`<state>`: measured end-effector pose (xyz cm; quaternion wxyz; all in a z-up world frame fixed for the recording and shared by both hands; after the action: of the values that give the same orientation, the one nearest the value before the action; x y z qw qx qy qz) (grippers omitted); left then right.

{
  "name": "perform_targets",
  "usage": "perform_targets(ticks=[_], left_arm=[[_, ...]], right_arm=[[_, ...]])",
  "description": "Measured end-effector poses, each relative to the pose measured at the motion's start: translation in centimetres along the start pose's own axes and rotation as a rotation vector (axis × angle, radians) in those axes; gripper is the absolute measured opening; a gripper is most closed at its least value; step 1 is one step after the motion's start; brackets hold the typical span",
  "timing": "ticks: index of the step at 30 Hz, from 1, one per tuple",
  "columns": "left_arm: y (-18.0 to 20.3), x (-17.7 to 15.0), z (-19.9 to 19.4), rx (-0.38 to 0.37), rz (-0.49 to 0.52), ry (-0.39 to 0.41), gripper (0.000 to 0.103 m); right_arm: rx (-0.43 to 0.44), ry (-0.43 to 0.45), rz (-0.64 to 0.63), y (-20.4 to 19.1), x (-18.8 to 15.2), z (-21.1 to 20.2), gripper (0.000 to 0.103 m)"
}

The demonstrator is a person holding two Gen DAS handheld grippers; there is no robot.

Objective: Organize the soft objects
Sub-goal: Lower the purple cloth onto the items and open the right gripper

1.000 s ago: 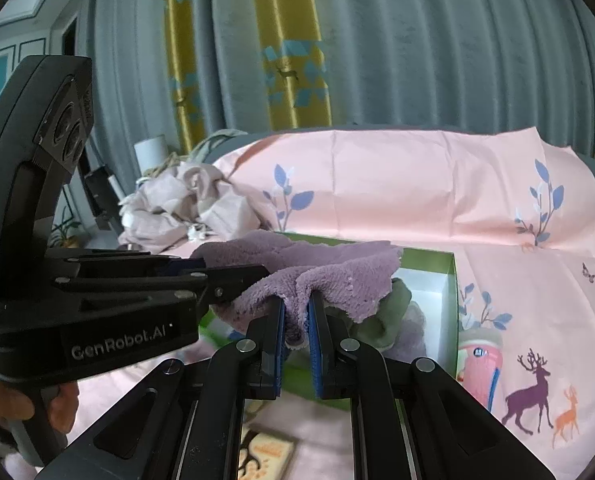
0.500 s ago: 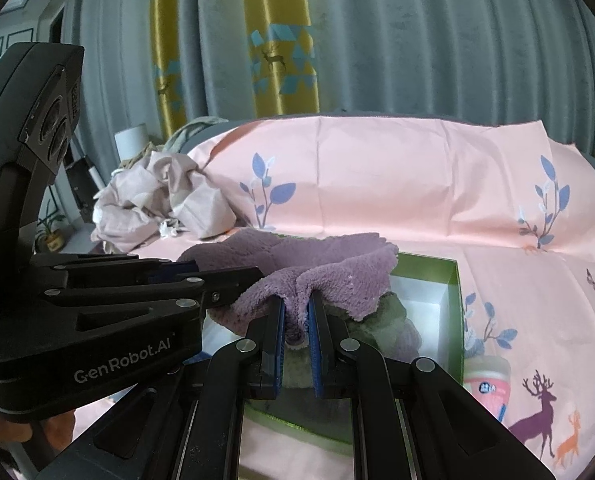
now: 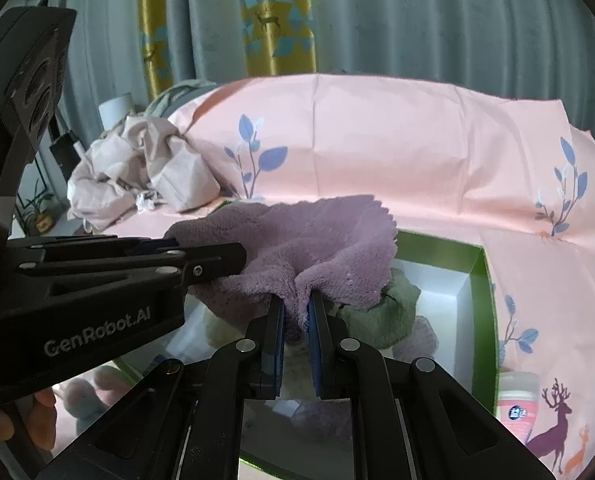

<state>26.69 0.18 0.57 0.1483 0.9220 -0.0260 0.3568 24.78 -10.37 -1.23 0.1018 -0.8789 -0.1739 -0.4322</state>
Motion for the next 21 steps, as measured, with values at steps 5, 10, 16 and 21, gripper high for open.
perform_targets(ticks=[5, 10, 16, 21], left_arm=[[-0.3, -0.4, 0.9, 0.016, 0.001, -0.028, 0.014], [0.0, -0.5, 1.0, 0.024, 0.012, -0.042, 0.015], [0.1, -0.7, 0.8, 0.047, 0.017, -0.042, 0.033], [0.0, -0.8, 0.4, 0.073, 0.015, -0.033, 0.070]], right_arm=[[-0.005, -0.035, 0.003, 0.1, -0.3, 1.0, 0.012], [-0.001, -0.060, 0.011, 0.4, -0.4, 1.2, 0.012], [-0.008, -0.079, 0.008, 0.4, -0.7, 1.1, 0.012], [-0.023, -0.100, 0.009, 0.4, -1.1, 1.0, 0.033]])
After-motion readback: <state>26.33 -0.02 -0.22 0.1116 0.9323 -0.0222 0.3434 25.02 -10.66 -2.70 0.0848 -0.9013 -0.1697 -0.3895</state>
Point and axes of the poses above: each gripper's, at about its wrist camera, not at the fingertips, and z roughly the way its jaws point, y to its right, x to its top, the point moved 1 cm from there along z, roughly the way its jaws point, and after that the axes turned 4 degrees about -x, right-handed, at the moved point
